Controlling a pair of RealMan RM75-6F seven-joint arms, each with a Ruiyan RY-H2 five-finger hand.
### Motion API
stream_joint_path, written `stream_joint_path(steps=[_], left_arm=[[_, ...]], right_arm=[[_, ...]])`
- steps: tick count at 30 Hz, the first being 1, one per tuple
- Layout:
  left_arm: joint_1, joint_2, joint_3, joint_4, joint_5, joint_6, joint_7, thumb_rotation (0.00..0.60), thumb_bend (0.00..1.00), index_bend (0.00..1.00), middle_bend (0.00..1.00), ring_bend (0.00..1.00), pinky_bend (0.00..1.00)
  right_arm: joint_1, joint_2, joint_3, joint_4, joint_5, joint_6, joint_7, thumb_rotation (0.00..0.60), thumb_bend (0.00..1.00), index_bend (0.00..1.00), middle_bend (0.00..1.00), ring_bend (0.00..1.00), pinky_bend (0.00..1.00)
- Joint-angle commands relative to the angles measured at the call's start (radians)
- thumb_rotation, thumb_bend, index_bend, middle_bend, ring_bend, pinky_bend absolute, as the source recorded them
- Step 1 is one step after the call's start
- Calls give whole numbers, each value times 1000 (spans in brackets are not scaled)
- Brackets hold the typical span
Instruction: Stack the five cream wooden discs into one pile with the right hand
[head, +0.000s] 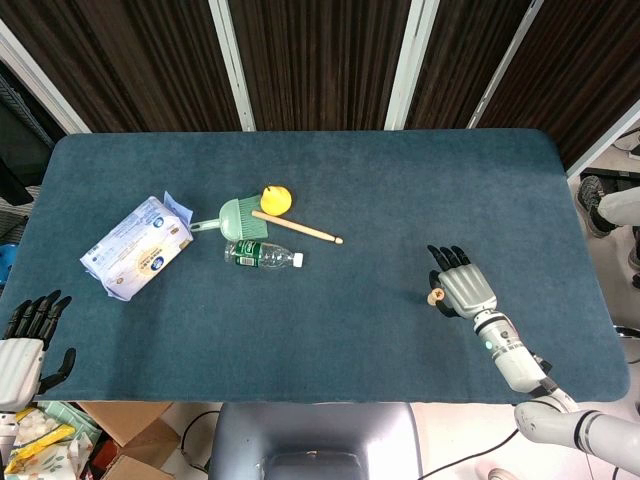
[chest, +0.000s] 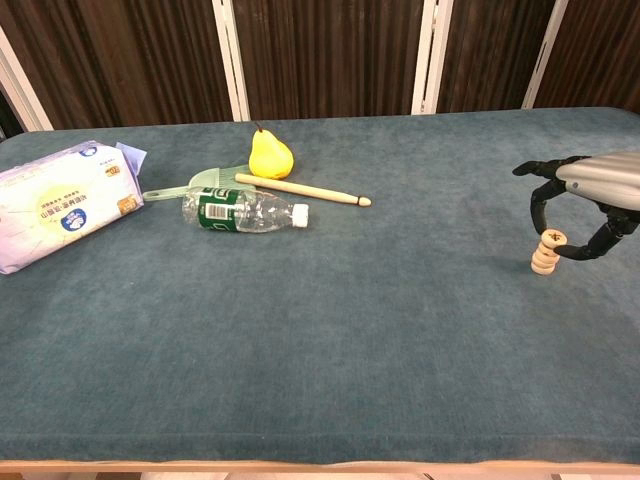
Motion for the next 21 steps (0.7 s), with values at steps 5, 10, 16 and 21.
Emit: stream_joint_path(steps=[5, 10, 16, 21], left_arm=[[-1, 1, 1, 1, 2, -2, -6, 600, 481, 0, 0, 0, 0], [-1, 2, 2, 0, 3, -2, -2, 600, 481, 0, 0, 0, 0], [0, 4, 2, 1, 4, 0, -9, 600, 482, 0, 0, 0, 0], [2, 5, 1, 1, 4, 5, -13, 600, 482, 0, 0, 0, 0]], right_arm=[[0, 1, -1, -1, 6, -4, -14, 600, 456, 575, 97, 0, 0], [0, 4, -2, -8, 14, -9, -22, 600, 456, 555, 97, 0, 0], [-5, 13, -3, -23, 9, 1, -21, 600, 455, 543, 96, 0, 0], [-26, 41, 2, -56, -19, 51, 17, 600, 455, 488, 95, 0, 0]])
